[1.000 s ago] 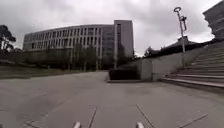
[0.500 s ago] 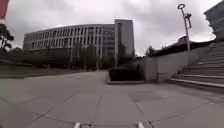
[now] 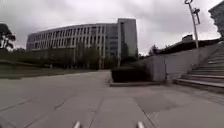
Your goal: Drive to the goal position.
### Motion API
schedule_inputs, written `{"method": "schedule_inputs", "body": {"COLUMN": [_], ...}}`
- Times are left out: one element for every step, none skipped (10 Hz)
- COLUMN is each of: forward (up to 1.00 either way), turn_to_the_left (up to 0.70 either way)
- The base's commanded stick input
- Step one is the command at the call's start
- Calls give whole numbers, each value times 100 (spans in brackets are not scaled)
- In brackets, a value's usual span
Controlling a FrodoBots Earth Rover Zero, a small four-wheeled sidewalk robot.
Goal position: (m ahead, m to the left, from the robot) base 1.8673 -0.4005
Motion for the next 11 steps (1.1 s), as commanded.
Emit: {"method": "schedule_inputs", "body": {"forward": [100, 100, 100, 100, 100, 100, 100, 100, 100, 100, 100], "turn_to_the_left": [21, 0, 0, 0, 0, 0, 0, 0, 0, 0, 0]}}
